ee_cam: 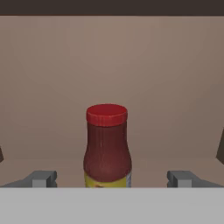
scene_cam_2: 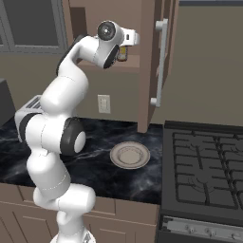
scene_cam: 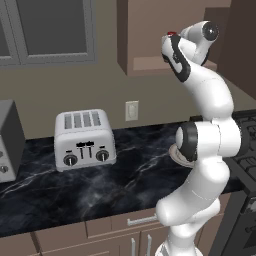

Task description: Move the hot dog bun to the plate on the dining table and place the condiment next to that plate. Then navigate to the fridge and take the sausage and place it on the plate as well.

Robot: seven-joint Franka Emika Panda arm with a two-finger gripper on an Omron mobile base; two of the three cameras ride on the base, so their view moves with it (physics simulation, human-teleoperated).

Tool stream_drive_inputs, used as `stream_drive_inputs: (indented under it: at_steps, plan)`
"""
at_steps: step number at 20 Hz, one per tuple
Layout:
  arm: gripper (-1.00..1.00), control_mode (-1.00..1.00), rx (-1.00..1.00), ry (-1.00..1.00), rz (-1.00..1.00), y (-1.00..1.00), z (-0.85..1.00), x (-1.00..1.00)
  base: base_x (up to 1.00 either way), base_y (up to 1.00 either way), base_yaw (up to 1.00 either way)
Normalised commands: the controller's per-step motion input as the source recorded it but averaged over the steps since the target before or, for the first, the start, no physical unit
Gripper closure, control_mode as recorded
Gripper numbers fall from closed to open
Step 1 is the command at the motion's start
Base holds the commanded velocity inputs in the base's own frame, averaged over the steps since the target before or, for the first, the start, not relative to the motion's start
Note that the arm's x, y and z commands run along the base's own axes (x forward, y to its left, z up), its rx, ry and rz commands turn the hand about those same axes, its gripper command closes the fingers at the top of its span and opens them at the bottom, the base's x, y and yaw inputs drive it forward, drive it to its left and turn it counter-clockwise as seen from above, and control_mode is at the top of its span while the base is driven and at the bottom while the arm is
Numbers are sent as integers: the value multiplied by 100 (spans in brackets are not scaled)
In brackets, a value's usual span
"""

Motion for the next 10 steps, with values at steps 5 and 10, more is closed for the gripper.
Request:
stream_drive_inputs:
  at_steps: [5,10]
  plan:
    - [-100,-100,0,5,0,0,-2,25,0,0,0]
    - [-100,-100,0,4,0,3,-6,26,0,0,0]
